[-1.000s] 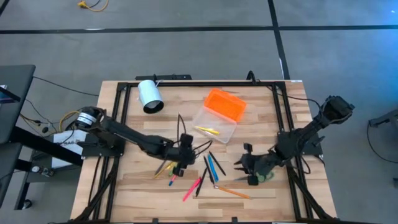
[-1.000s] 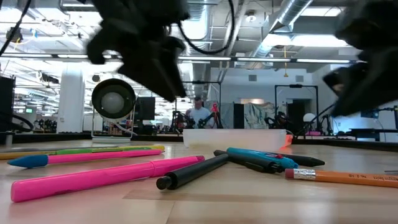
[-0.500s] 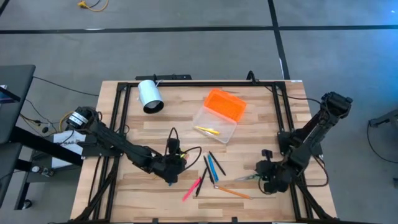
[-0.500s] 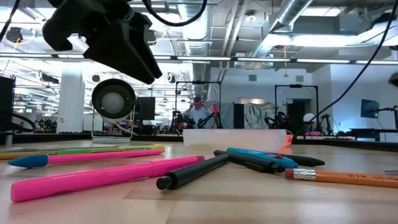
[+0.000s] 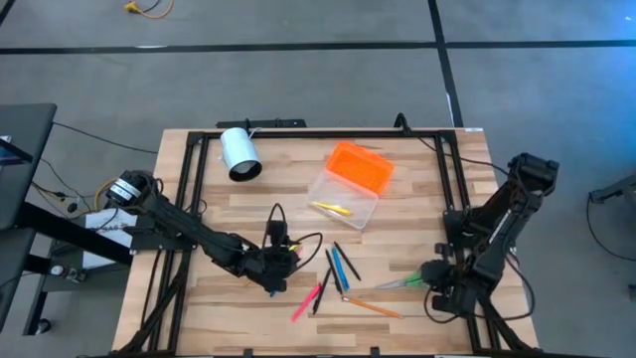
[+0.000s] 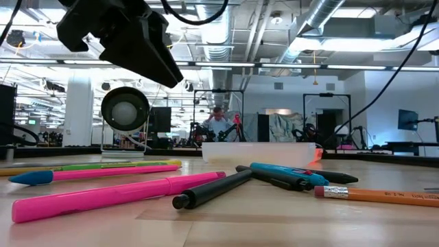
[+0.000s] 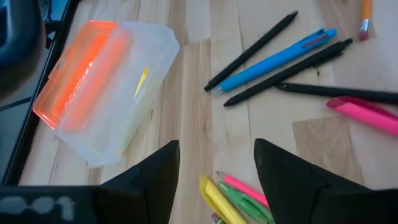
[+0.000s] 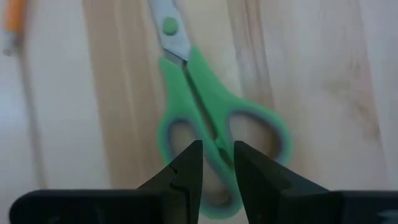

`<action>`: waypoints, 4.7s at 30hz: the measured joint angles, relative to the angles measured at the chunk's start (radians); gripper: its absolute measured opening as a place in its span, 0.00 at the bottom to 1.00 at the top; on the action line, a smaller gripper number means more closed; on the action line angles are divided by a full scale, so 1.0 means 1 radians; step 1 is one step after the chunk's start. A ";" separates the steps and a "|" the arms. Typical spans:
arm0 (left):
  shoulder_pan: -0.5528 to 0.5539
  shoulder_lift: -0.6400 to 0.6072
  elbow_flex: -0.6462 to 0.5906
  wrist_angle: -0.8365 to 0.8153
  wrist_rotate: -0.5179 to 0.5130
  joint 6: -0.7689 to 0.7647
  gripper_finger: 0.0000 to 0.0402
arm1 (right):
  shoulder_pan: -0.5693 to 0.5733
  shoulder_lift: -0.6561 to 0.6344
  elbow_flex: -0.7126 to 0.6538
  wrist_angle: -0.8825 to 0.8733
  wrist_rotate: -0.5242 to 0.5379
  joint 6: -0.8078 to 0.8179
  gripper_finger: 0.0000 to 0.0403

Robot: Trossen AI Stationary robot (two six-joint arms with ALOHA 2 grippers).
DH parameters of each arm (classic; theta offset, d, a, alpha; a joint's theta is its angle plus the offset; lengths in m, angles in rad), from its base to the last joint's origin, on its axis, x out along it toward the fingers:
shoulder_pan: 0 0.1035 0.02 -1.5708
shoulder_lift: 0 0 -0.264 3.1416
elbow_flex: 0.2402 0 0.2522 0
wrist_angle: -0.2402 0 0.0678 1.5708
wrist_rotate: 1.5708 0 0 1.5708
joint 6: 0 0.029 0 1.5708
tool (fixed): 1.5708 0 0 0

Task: Pick & place school supplies into a supply box
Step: Put the green scissors into the supply box

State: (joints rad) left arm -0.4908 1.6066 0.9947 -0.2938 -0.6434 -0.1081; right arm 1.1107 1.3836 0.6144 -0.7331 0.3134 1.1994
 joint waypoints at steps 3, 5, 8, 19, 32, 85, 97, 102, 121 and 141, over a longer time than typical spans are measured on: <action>0.000 0.000 0.000 0.004 0.000 0.002 0.49 | -0.009 0.035 0.002 0.004 0.004 -0.021 0.21; 0.000 0.000 0.000 0.005 0.000 0.004 0.49 | -0.012 0.052 0.005 0.004 0.008 -0.023 0.21; 0.000 0.000 0.000 0.005 0.000 0.005 0.49 | -0.013 0.058 0.005 0.007 0.009 -0.022 0.21; 0.000 0.000 0.000 -0.002 0.000 0.006 0.49 | -0.014 -0.002 -0.002 0.039 -0.002 -0.022 0.31; -0.003 0.000 0.000 -0.003 0.002 -0.010 0.49 | -0.054 0.018 -0.001 0.030 -0.005 -0.029 0.53; -0.004 0.000 0.000 -0.031 0.006 -0.031 0.49 | -0.200 0.037 0.000 -0.056 0.062 -0.045 0.38; -0.004 0.000 -0.031 -0.032 0.010 -0.063 0.49 | -0.095 0.038 -0.001 -0.024 0.123 0.006 0.38; -0.004 0.000 -0.030 -0.028 0.010 -0.064 0.49 | -0.108 0.038 -0.001 -0.006 0.157 -0.115 0.38; -0.004 0.000 -0.030 -0.029 0.011 -0.073 0.49 | -0.255 0.038 -0.001 0.028 0.040 -0.451 0.36; -0.034 0.000 -0.030 -0.030 0.008 -0.076 0.49 | -0.289 0.036 0.000 0.076 -0.048 -0.251 0.33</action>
State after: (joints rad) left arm -0.5247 1.6070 0.9646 -0.3237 -0.6352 -0.1845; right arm 0.8218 1.4200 0.6147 -0.6572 0.2653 0.9486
